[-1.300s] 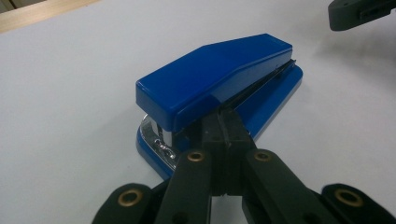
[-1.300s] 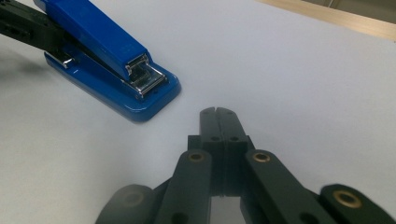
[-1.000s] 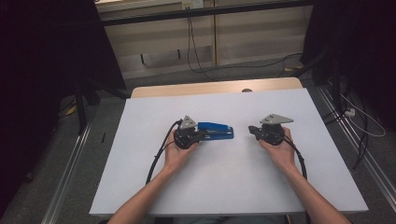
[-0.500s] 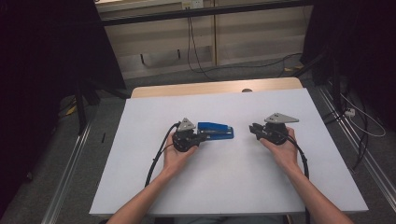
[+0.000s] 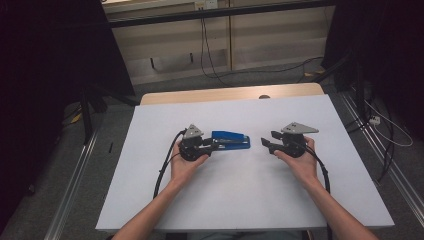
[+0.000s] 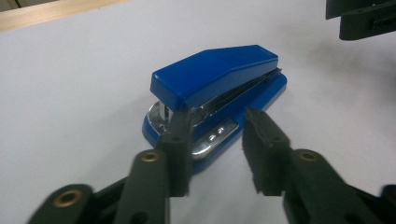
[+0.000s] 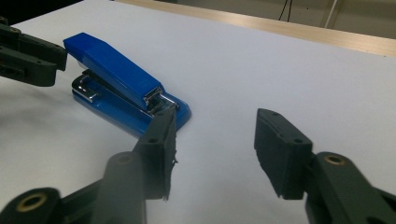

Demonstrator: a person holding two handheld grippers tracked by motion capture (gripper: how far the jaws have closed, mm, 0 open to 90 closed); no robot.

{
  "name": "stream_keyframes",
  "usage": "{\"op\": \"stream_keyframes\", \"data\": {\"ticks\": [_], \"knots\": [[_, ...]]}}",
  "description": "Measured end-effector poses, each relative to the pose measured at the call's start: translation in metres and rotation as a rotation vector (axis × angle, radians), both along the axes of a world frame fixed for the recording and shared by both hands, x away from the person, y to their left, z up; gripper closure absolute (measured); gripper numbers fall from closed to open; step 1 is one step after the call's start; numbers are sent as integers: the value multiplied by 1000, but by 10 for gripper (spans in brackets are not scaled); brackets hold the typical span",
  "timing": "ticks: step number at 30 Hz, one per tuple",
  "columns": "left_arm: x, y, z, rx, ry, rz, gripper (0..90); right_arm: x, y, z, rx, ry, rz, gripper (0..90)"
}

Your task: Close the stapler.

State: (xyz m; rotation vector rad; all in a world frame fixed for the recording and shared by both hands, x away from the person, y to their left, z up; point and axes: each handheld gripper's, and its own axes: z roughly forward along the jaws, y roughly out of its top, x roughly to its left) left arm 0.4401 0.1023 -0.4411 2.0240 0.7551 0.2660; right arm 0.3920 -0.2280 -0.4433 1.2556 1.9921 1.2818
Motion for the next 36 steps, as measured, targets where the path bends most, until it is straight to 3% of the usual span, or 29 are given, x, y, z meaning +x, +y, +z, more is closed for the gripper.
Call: {"op": "stream_keyframes", "data": {"ticks": [3,7,9,10,12,17,18,21,24,27,31,36], "knots": [[-2,1,0,2,-13,15,469,0,1,0,5,1,0,368],[-4,4,2,14,-29,27,389,-1,2,1,13,3,-3,249],[-4,5,2,-6,-13,26,337,-1,2,2,15,-7,-23,183],[-3,6,2,-20,-2,27,325,-2,2,3,16,-17,-36,177],[-3,7,2,-4,-19,39,253,-3,1,6,29,-32,-40,154],[-2,11,2,18,-27,57,96,-4,1,6,42,-23,-42,96],[-3,12,3,24,-27,66,83,-4,2,6,44,-20,-42,95],[-4,14,5,-8,-30,72,55,-7,4,8,38,-36,-52,94],[-7,14,9,-2,-71,65,43,-9,7,9,38,-31,-39,93],[-9,14,10,-3,-64,63,43,-10,8,8,39,-37,-32,89],[-15,16,14,-10,-91,65,43,-15,10,6,39,-26,-16,51],[-22,21,17,-11,-104,90,45,-22,10,9,30,-45,-7,47]]}}
